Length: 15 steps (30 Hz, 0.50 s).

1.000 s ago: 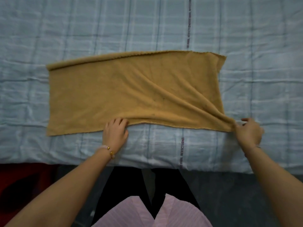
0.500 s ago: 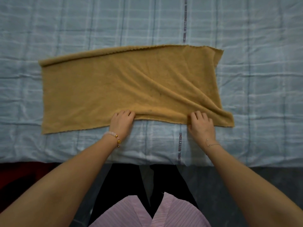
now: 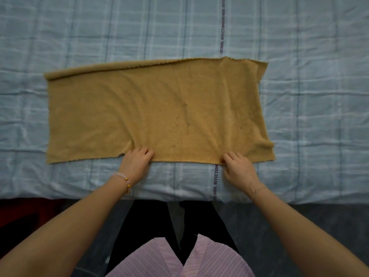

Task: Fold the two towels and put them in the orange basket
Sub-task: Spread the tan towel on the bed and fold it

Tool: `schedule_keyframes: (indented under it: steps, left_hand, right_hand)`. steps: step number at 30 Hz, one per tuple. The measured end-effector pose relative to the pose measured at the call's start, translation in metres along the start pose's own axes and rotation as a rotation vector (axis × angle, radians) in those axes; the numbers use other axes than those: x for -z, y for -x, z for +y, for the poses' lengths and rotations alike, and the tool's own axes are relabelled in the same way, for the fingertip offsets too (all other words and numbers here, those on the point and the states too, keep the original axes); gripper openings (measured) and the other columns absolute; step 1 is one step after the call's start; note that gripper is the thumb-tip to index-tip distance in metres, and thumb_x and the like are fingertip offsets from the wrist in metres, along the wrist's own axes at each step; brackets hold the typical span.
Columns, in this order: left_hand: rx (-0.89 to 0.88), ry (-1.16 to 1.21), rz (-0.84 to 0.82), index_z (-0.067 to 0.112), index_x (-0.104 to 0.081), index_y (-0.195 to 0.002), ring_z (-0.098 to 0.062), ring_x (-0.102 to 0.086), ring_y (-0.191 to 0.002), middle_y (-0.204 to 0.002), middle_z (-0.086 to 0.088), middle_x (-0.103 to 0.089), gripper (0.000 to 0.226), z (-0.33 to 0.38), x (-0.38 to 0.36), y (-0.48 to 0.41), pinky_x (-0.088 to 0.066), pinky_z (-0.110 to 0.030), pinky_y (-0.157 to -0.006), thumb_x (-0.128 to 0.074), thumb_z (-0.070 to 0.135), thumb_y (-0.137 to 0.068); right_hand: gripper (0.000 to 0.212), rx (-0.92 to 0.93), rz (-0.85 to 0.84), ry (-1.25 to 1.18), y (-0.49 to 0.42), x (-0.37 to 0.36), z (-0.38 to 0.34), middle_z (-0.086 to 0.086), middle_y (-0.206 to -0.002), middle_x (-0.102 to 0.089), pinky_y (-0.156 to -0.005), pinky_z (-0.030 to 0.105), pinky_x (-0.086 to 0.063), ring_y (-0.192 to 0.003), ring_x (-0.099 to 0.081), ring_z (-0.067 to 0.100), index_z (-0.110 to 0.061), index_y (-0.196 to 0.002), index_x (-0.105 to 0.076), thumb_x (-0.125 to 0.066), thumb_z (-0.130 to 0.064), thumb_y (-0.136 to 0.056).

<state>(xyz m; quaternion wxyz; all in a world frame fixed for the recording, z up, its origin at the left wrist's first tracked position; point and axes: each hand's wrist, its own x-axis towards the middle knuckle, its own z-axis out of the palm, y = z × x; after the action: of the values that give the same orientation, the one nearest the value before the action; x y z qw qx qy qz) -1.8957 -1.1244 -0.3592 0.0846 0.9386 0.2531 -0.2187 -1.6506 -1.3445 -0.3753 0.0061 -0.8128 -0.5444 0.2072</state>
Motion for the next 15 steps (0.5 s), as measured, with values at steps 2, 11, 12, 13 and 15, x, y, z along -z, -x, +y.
schedule_keyframes:
  steps: [2, 11, 12, 13, 15]
  left_hand:
    - [0.005, 0.025, 0.038, 0.013, -0.057, -0.074, -0.03, -0.06, -0.064, -0.072, -0.008, -0.061, 0.008, 0.003, 0.004, -0.003, -0.043, -0.032, -0.053, -0.06, 0.018, -0.068]
    - [-0.141, 0.101, 0.315, 0.017, -0.065, -0.092, -0.025, -0.063, -0.08, -0.092, -0.004, -0.066, 0.032, 0.067, 0.031, -0.065, -0.049, -0.029, -0.061, -0.072, 0.024, -0.061]
    - [-0.151, 0.118, 0.327, 0.018, -0.066, -0.101, -0.025, -0.064, -0.088, -0.101, -0.005, -0.066, 0.044, 0.074, 0.027, -0.073, -0.052, -0.031, -0.068, -0.076, 0.025, -0.059]
    - [-0.166, 0.133, 0.323, 0.02, -0.064, -0.11, -0.026, -0.064, -0.097, -0.111, -0.005, -0.065, 0.053, 0.081, 0.024, -0.079, -0.053, -0.036, -0.077, -0.079, 0.028, -0.059]
    - [-0.196, 0.142, 0.299, 0.023, -0.056, -0.125, -0.028, -0.058, -0.114, -0.128, -0.007, -0.059, 0.066, 0.092, 0.016, -0.086, -0.049, -0.047, -0.091, -0.078, 0.037, -0.065]
  right_hand:
    - [0.01, -0.03, 0.011, -0.078, -0.004, 0.007, 0.0, 0.007, -0.083, -0.061, -0.059, 0.035, -0.045, -0.075, -0.058, 0.03, -0.012, -0.084, -0.059, -0.057, -0.015, -0.074]
    - [0.018, -0.525, 0.368, -0.483, -0.09, 0.05, 0.046, 0.013, -0.099, -0.064, -0.08, 0.037, -0.045, -0.093, -0.058, 0.03, -0.009, -0.1, -0.064, -0.052, -0.012, -0.086]
    - [0.02, -0.588, 0.397, -0.511, -0.102, 0.053, 0.057, 0.015, -0.102, -0.064, -0.084, 0.038, -0.045, -0.097, -0.058, 0.032, -0.008, -0.102, -0.064, -0.052, -0.012, -0.086]
    - [0.022, -0.643, 0.409, -0.532, -0.113, 0.056, 0.069, 0.016, -0.104, -0.064, -0.087, 0.038, -0.044, -0.1, -0.057, 0.033, -0.008, -0.104, -0.063, -0.052, -0.012, -0.085]
    - [0.025, -0.725, 0.396, -0.564, -0.131, 0.062, 0.089, 0.015, -0.109, -0.063, -0.091, 0.038, -0.043, -0.105, -0.057, 0.032, -0.008, -0.108, -0.062, -0.052, -0.015, -0.087]
